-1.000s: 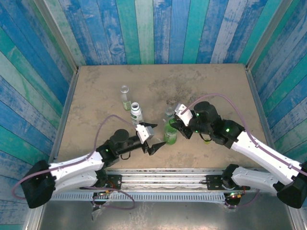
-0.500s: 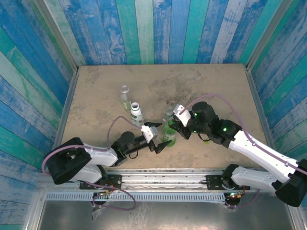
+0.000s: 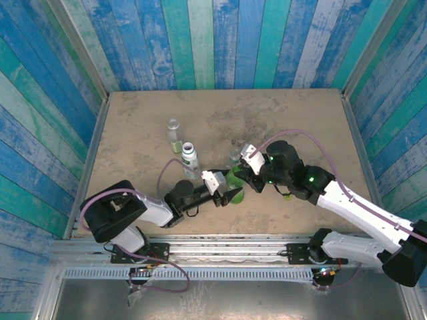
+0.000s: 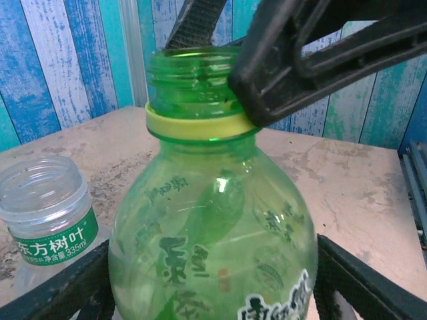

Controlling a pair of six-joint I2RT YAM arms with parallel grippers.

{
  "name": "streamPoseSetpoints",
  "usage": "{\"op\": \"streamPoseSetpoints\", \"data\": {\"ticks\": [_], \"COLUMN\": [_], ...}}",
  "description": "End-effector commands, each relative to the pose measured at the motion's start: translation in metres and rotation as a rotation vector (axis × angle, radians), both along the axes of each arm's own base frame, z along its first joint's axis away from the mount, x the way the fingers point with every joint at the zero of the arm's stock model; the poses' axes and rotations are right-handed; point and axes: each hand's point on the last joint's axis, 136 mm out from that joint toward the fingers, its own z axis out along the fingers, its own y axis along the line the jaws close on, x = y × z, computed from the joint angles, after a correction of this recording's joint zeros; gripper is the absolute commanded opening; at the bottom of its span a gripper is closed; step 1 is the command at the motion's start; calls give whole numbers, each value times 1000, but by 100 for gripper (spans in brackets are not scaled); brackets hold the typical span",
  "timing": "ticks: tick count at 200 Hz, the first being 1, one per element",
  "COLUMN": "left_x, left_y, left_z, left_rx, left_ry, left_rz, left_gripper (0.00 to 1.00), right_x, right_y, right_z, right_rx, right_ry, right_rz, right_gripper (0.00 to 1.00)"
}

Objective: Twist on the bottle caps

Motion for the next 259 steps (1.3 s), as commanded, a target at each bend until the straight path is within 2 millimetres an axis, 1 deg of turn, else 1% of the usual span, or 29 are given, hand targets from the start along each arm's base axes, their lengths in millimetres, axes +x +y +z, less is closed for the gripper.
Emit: {"op": "streamPoseSetpoints", "data": {"ticks": [1, 21, 37, 44, 63, 78, 90, 100, 110, 127, 139, 150, 162, 175, 188, 201, 209, 213, 222, 228, 240, 259], "left_x": [4, 5, 5, 5, 4, 3, 2, 1, 0, -1, -2, -3, -4, -5, -6, -6, -6, -6, -6, -7, -7, -7], "left_y": [-6, -7, -9, -8, -6, -4, -2, -2, -1, 0, 1, 2, 2, 3, 4, 4, 4, 4, 5, 5, 6, 7], "left_z": [4, 3, 3, 3, 4, 5, 6, 6, 6, 7, 9, 10, 12, 13, 15, 14, 14, 14, 13, 13, 13, 14], "left_rx": [-26, -24, -20, -21, -24, -27, -28, -28, -22, -20, -22, -23, -25, -26, -32, -28, -28, -28, -27, -27, -30, -37], "left_ry": [0, 3, 8, 10, 3, -2, -3, -2, -2, -6, -11, -12, -11, -12, -13, -12, -12, -11, -11, -11, -9, -9], "left_rz": [4, 4, -3, -4, 3, 6, 5, 2, 0, -2, -2, -3, -6, -7, -10, -8, -8, -9, -7, -8, -5, -3], "left_gripper": [69, 65, 58, 56, 56, 56, 56, 56, 56, 56, 56, 56, 56, 56, 57, 57, 57, 57, 58, 58, 58, 63], "right_x": [-5, -5, -5, -5, -4, -4, -2, 1, 5, 12, 18, 24, 27, 27, 24, 22, 20, 22, 20, 20, 19, 21], "right_y": [-3, -3, -3, -3, -4, -7, -11, -18, -27, -52, -73, -99, -130, -160, -179, -191, -192, -200, -203, -203, -201, -193], "right_z": [-17, -18, -19, -18, -10, 2, 14, 23, 31, 39, 38, 34, 23, 4, -18, -41, -55, -62, -78, -88, -101, -111], "right_rx": [-24, -28, -30, -29, -12, 17, 52, 87, 123, 178, 197, 206, 195, 149, 100, 70, 52, 49, 33, 22, 7, 3], "right_ry": [52, 54, 57, 55, 41, 18, -9, -39, -70, -108, -122, -137, -129, -91, -30, 38, 85, 107, 159, 192, 236, 267], "right_rz": [3, 2, 0, 0, -11, -30, -63, -109, -174, -312, -428, -567, -732, -875, -961, -1029, -1045, -1083, -1105, -1113, -1110, -1081], "right_gripper": [24, 24, 25, 26, 41, 56, 66, 70, 73, 74, 74, 74, 73, 73, 73, 73, 73, 73, 73, 73, 73, 74]}}
